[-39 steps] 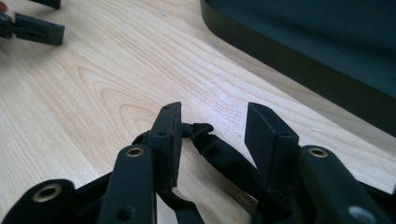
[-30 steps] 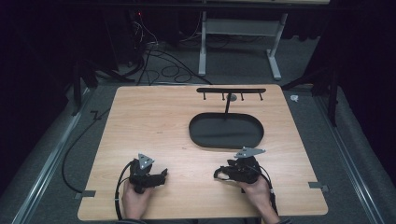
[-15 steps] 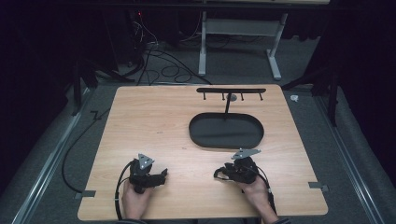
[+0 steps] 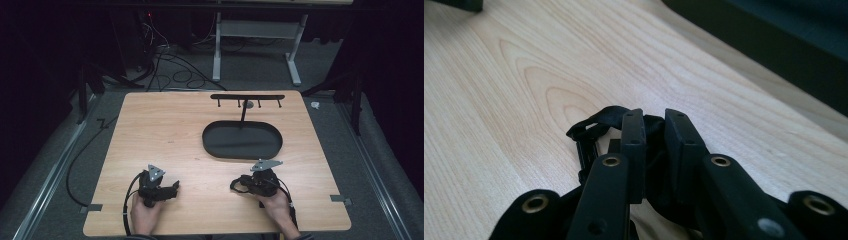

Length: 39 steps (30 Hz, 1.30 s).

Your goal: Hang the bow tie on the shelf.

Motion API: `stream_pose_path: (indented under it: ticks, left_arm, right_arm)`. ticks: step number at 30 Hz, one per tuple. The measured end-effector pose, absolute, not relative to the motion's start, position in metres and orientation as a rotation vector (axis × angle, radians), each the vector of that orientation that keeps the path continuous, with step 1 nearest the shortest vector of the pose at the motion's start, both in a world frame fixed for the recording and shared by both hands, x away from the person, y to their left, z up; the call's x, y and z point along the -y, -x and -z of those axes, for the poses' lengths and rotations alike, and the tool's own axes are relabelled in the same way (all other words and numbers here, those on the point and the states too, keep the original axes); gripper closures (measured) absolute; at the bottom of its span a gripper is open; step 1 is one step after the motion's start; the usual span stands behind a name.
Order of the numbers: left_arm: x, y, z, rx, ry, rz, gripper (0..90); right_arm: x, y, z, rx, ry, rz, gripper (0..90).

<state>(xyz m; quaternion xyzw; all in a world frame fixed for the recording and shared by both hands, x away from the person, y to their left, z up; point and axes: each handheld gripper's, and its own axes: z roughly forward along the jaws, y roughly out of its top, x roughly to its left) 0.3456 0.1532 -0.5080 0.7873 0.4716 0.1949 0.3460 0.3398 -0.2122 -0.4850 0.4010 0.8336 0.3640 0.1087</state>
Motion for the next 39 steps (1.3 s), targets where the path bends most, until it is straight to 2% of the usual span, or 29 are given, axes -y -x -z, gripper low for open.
stream_pose_path:
  ticks: [20,39]
  left_arm:
    - [-0.153,-0.346,0.508,-1.224,-2.043,-0.506,15.3]
    - [-0.153,-0.346,0.508,-1.224,-2.043,-0.506,15.3]
  right_arm:
    - [0.239,-0.340,0.441,-2.287,-1.177,-1.166,81.9]
    - [0.250,-0.347,0.412,-2.196,-1.152,-1.208,82.0]
